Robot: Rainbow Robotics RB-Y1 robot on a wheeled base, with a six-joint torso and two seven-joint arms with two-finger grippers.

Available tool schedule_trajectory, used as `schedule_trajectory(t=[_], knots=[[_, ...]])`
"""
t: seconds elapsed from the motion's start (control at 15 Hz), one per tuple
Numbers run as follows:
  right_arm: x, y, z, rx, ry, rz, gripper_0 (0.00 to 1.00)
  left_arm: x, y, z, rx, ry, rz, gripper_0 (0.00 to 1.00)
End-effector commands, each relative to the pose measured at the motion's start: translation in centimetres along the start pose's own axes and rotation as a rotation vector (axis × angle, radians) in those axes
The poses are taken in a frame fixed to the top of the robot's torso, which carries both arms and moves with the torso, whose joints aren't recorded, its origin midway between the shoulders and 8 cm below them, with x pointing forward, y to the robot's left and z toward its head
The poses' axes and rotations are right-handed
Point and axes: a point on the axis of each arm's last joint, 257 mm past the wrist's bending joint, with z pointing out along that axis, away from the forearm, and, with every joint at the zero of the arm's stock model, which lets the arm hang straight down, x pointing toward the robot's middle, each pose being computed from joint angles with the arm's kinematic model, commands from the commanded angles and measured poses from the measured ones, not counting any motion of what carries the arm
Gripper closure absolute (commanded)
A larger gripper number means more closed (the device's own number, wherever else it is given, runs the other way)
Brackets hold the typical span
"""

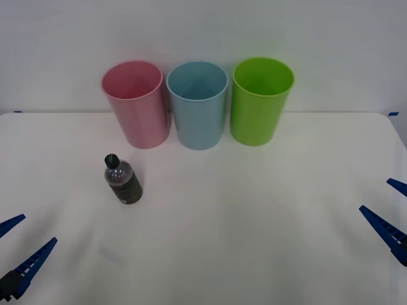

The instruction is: Grasp the object on the table and drop it into the matching bin: aluminum can to the light blue bin, PET bottle to the pink bin.

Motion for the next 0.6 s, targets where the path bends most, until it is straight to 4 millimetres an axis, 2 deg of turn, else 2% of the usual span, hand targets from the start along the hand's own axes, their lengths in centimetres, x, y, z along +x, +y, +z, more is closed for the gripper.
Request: schedule_trajectory(t=[0.07,0.13,0.27,0.6], knots=[[0.0,0.0,0.0,0.000,0.000,0.000,0.00,1.8,0.0,0.0,-0.031,0.028,0.008,0.00],[0.0,0.0,0.0,0.000,0.000,0.000,0.00,2.2,-0.5,0.3,-0.022,0.032,-0.001,0.00],[0.0,0.0,0.0,0.000,0.000,0.000,0.00,2.7,-1.2,2.3,-0.014,0.026,-0.012,0.00],[0.0,0.0,0.0,0.000,0.000,0.000,0.00,2.5,-1.1,6.3,-0.023,0.005,-0.006,0.00]])
